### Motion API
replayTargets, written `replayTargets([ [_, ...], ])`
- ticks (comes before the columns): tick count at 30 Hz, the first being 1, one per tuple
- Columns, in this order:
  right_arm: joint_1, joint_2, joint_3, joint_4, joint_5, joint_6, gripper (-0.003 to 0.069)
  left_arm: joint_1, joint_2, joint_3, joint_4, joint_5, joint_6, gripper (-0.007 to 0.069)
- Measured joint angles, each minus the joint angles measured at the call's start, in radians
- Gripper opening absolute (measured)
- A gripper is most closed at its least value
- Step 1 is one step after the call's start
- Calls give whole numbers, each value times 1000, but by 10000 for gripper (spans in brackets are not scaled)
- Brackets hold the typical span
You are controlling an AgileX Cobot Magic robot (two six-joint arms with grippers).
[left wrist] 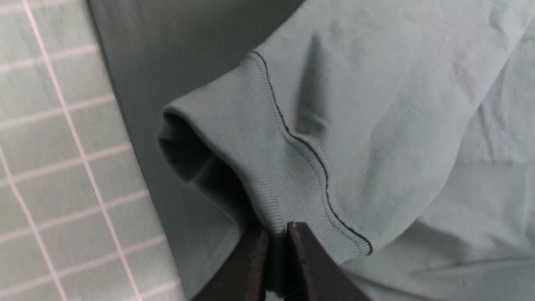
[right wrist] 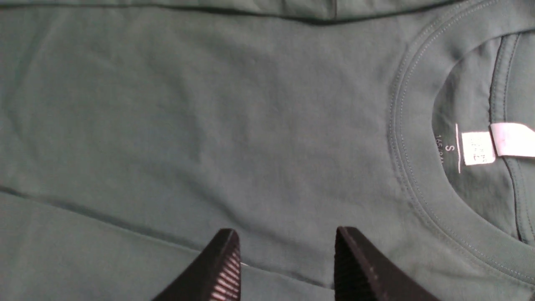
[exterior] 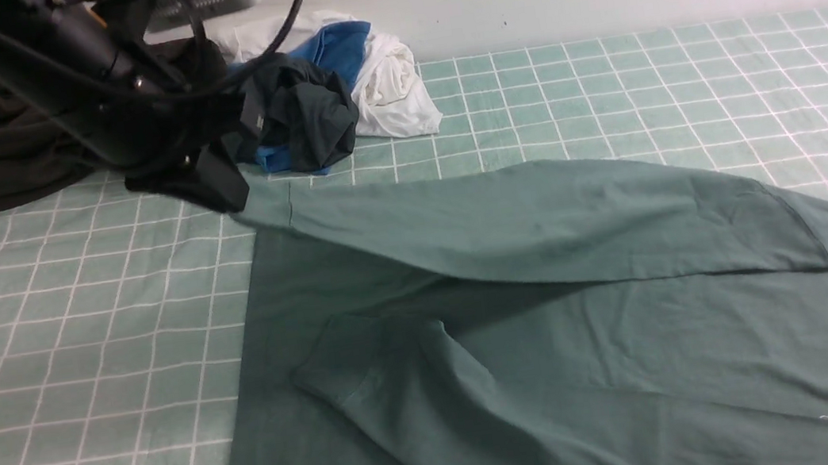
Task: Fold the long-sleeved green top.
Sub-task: Use the left arm to drag and drop the cuff onto the cuff closest to the left arm
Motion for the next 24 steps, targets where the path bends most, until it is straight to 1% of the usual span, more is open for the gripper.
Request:
replayTargets([
  [1,8,-12,0,1,1,-2,297,-7,-37,70,-1,-13,0,49],
  [2,10,-12,0,1,2,-2,297,-8,-44,85,-1,-17,0,49],
  [3,24,-34,0,1,6,-5,297,-25,-100,206,-5,-53,0,52],
  [5,31,-48,0,1,10,-5,297,-36,-139,298,-8,-87,0,52],
  [6,42,-60,0,0,16,-5,297,-50,-180,403,-12,-130,0,54],
  [8,63,-71,0,0,26,-5,297,-65,-233,551,-21,-191,0,64],
  [11,105,-75,0,0,43,-5,297,-69,-277,704,-23,-260,1,96],
  [14,148,-75,0,0,59,-7,297,-69,-287,783,-23,-292,21,154],
  [15,168,-75,0,-2,75,-8,297,-69,-287,800,-23,-297,38,192],
  [16,172,-75,0,-2,75,-8,297,-69,-287,805,-23,-298,41,199],
  [17,201,-76,0,-12,110,-9,297,-69,-287,813,-23,-302,71,265],
  [19,230,-85,0,-18,154,-9,297,-69,-292,810,-24,-299,105,333],
  [21,259,-108,-1,-18,201,-9,297,-69,-300,799,-23,-265,145,398],
  [24,303,-154,-1,-18,298,-22,297,-97,-325,779,-9,-182,192,440],
])
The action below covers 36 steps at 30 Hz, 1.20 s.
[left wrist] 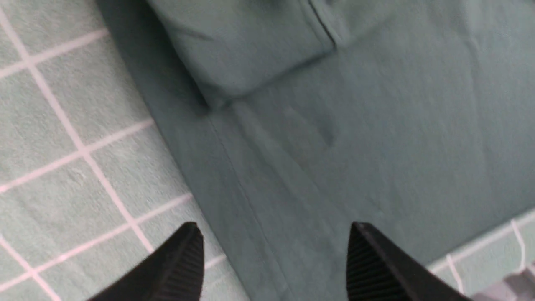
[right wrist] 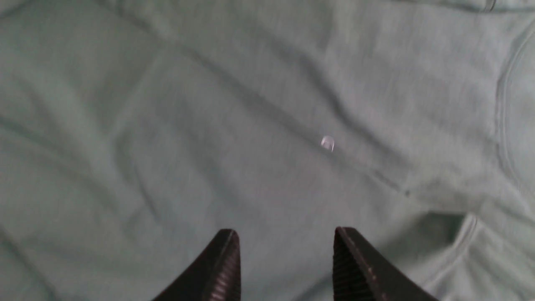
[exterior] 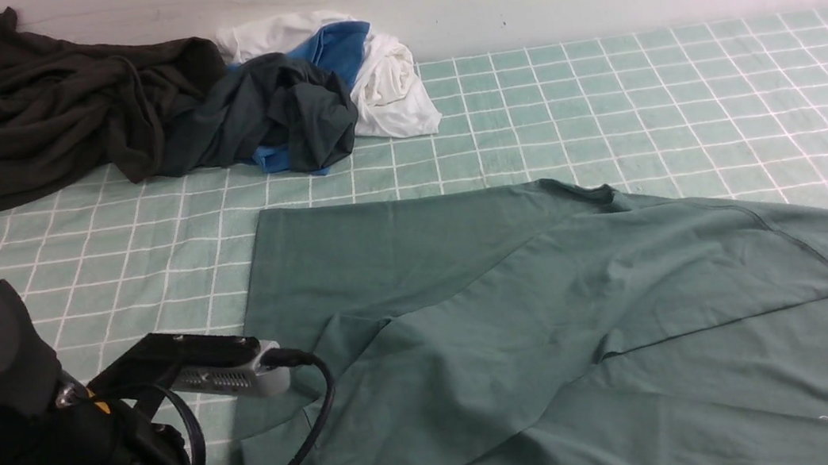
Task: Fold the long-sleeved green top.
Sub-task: Use the left arm to drag and drop the cuff onto the cuff closest to the left arm, then use both arms simultaneously to clamp the lower edge of the clothing fabric
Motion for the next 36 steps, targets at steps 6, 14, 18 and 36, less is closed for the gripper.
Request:
replayTargets([
  [6,73,-134,0,37,74,-42,297,-268,-37,31,116,49,85,426],
  [14,77,-231,0,40,86,-62,297,-558,-37,210,217,-163,225,417],
  [18,77,-232,0,37,86,-63,297,-587,-37,289,283,-289,250,417],
  [36,77,-232,0,37,69,-65,297,-587,28,272,328,-327,207,295],
])
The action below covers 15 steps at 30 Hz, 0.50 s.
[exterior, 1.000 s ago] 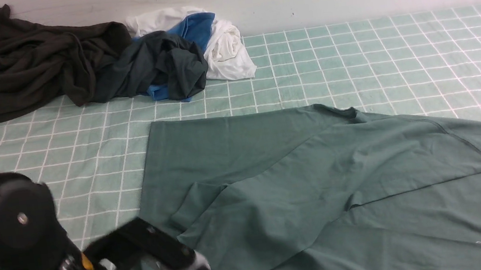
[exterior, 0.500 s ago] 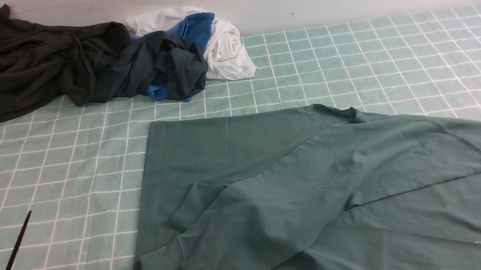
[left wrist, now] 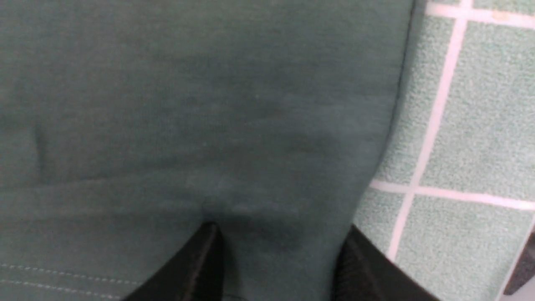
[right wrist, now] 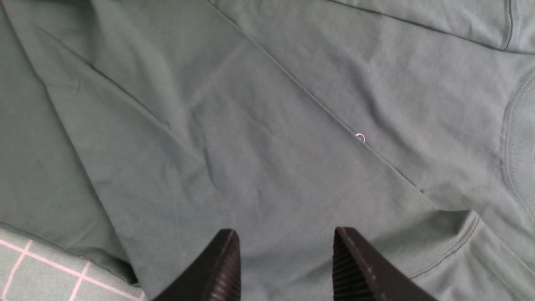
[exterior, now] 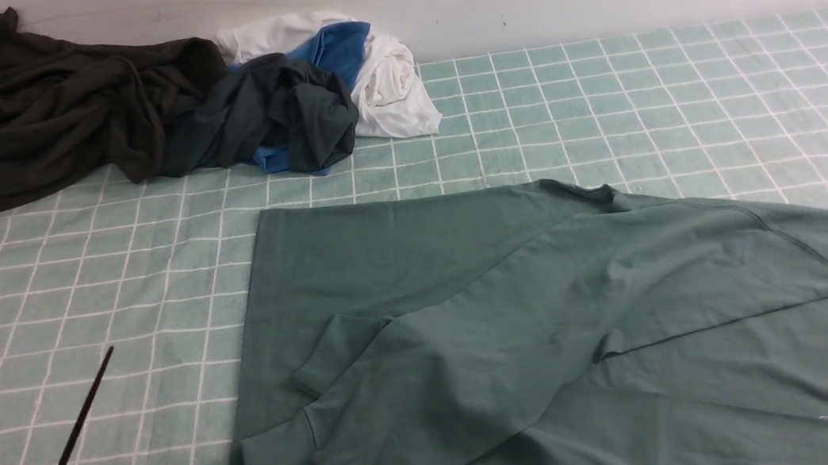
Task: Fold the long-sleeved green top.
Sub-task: Use both arms simultaneously to clamp the lower edge of the clothing fabric
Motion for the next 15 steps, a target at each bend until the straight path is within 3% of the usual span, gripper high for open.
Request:
replayTargets([
  [1,0,0,0,0,0,0,297,0,0,-10,0,3,-40,211],
  [5,0,0,0,0,2,0,297,0,0,-35,-6,24,-121,46],
  [11,0,0,0,1,11,-49,297,1,-3,-94,4,129,-214,6],
  [15,0,0,0,27,16,-209,297,38,-50,-132,5,230,-294,6],
])
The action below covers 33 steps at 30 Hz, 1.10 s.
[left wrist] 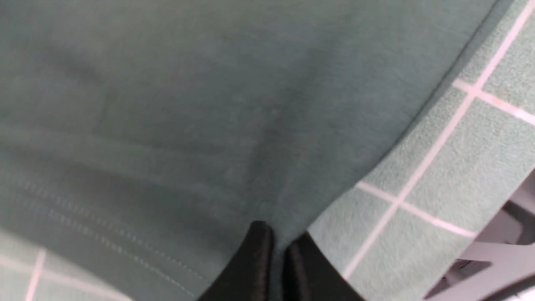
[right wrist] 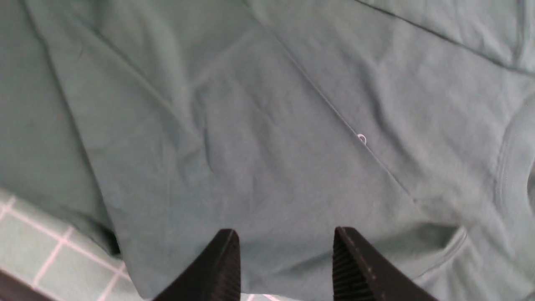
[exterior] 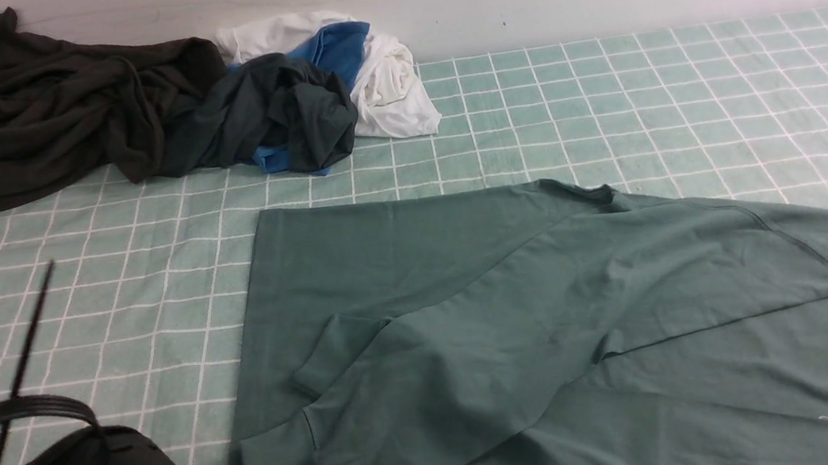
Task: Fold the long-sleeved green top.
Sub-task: Use both arms simultaneously to clamp the lower edge of the clothing fabric
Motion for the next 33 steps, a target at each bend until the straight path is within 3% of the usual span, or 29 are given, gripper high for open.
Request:
replayTargets([
  [7,7,26,125,119,-1,-409,312,112,-79,41,44,118,31,6],
  [13,67,126,263,117,-33,-546,352,124,-81,44,44,116,42,6],
  [23,277,351,348,13,-253,-556,358,124,-82,44,44,87,42,6],
  [33,303,400,439,-96,-348,-536,358,124,-82,44,44,73,42,6],
])
